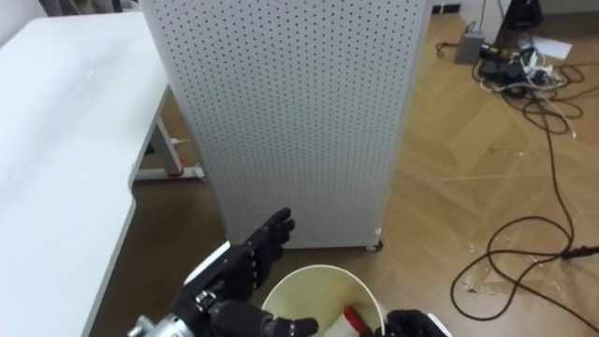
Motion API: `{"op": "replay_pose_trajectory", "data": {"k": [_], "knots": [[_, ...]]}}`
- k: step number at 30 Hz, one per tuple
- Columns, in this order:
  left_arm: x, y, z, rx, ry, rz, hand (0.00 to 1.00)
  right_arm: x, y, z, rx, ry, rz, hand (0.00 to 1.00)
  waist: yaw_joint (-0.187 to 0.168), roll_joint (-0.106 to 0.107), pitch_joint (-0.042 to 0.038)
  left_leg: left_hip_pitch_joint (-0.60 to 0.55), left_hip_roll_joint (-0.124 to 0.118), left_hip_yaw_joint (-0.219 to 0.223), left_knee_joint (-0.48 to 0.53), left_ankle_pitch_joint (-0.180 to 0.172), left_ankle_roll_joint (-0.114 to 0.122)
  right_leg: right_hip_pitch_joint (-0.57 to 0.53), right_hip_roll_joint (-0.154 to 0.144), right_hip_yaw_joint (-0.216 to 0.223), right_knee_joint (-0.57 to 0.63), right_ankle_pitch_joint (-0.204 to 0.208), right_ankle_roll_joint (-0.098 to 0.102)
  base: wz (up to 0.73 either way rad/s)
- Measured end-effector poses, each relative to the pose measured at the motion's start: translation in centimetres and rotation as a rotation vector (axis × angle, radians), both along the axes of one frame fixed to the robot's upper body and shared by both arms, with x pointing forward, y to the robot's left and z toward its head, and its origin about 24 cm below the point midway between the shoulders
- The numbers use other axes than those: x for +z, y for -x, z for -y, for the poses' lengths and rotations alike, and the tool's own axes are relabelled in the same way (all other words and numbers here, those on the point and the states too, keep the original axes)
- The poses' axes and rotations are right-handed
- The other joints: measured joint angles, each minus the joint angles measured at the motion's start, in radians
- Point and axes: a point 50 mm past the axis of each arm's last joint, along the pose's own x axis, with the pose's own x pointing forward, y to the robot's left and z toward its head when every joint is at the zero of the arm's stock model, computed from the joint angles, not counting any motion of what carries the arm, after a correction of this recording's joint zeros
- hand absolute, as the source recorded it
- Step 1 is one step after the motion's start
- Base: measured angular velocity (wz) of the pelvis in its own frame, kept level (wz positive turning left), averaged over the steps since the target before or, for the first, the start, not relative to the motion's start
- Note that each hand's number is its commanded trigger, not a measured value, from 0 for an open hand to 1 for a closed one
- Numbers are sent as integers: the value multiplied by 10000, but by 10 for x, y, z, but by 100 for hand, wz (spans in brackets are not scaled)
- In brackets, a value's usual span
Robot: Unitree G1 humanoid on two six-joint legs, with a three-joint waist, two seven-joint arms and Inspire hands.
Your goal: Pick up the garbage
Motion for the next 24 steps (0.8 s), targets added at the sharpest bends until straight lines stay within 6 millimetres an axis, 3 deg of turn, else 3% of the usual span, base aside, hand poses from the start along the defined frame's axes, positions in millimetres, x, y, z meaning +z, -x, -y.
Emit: {"op": "replay_pose_trajectory", "data": {"k": [10,15,19,24], "knots": [[14,-7,-9,940,-1114,1233,0,-5,12,0,-240,54,-200,100,-380,-50,15,340,-20,102,-75,-3,4,244,-18,13,59,13,32,-1],[39,-16,-10,1711,-1362,2655,0,-10,19,-5,-435,-46,-352,100,-512,-290,32,479,-19,263,-56,-12,17,202,-32,107,133,-34,71,-7],[53,-18,-12,2382,-1388,3496,0,-13,25,-6,-436,-149,-469,100,-360,-430,13,807,43,523,-147,-109,-9,288,16,268,163,-49,60,-22],[67,-21,-21,3444,-1761,4553,0,-16,33,-5,-321,-220,-669,100,-213,-384,-6,1194,184,732,-156,-248,-134,433,87,295,150,-26,26,-28]]}}
